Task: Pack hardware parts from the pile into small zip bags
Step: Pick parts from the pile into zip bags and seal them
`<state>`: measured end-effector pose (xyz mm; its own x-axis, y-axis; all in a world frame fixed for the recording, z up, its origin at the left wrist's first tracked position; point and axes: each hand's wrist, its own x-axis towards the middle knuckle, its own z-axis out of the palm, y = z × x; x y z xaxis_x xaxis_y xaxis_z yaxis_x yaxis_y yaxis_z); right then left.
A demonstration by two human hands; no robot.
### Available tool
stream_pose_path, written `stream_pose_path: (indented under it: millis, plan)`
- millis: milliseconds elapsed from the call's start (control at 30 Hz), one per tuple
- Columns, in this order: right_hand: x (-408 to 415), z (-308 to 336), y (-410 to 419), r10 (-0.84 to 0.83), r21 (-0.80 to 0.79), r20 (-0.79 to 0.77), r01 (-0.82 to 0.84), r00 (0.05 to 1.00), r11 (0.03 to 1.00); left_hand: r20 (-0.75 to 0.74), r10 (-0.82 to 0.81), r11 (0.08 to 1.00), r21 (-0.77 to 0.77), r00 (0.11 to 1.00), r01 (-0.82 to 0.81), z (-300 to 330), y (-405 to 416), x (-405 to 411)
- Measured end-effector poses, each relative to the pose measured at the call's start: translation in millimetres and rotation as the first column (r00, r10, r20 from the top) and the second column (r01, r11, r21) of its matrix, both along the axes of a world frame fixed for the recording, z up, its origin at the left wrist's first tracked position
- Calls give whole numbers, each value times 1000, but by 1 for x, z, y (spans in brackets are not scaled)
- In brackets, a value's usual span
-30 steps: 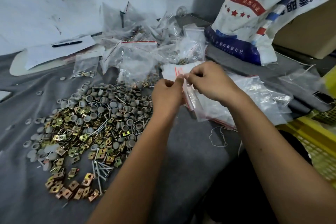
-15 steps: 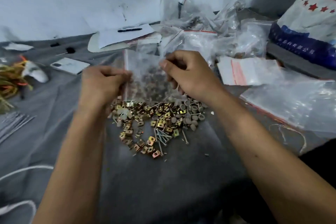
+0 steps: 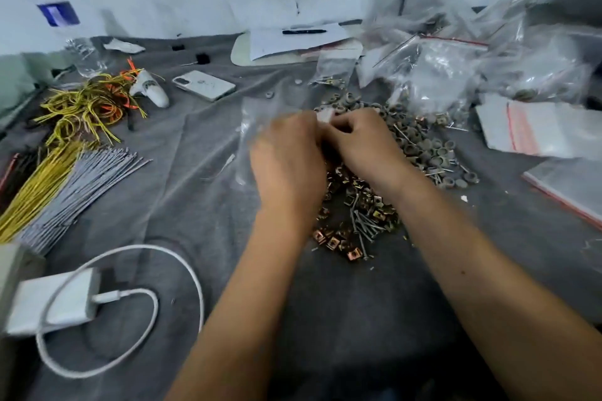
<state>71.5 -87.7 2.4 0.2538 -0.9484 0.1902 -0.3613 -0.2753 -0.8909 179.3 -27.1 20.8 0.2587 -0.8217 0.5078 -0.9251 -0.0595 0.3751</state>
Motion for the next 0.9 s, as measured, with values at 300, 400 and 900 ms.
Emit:
stream_pose_path:
  millis: [300,400,900]
  plan:
    - [-25,-27,-9,-31,145,117,14,993,989,-284,-377,924,-186,882,335,-53,-19,13]
    - [-30,-27,-9,-33,12,119,31,992,999,-355,-392,918,-212,848,336,-58,-21,10]
    - [-33,-28,-5,63,78,334,-94,941,993,-755,-442,864,-212,484,458,-54,-22,17]
